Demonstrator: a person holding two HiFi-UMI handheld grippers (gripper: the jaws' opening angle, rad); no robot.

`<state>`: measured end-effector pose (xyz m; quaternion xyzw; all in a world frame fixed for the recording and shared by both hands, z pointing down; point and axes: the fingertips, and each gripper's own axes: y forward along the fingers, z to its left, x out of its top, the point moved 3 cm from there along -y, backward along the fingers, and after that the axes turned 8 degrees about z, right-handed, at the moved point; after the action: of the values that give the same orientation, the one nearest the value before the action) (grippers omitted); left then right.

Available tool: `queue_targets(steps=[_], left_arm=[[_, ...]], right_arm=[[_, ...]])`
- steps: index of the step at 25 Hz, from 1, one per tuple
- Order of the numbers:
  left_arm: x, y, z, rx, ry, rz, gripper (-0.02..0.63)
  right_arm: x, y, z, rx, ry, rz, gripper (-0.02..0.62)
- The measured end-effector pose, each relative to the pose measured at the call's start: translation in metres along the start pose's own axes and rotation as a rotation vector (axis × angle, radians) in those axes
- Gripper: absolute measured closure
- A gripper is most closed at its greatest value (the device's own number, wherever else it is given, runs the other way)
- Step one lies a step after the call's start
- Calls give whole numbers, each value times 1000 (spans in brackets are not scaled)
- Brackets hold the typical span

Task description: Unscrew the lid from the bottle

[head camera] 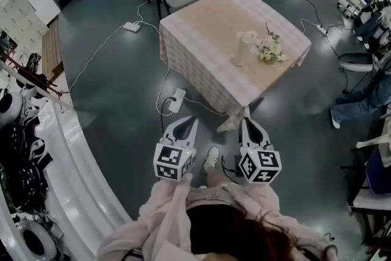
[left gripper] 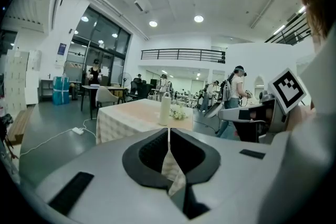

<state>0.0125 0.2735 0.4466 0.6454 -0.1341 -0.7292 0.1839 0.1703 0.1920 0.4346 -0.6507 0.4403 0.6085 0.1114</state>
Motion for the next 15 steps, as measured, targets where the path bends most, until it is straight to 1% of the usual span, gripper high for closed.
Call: queue_targets(steps=[6,15], left_arm=[[27,45,13,4,1,6,571],[51,109,26,-4,0,19,571]], right_arm=[[29,40,-26,11,-5,0,581],[54,89,-67,6,4,9,581]])
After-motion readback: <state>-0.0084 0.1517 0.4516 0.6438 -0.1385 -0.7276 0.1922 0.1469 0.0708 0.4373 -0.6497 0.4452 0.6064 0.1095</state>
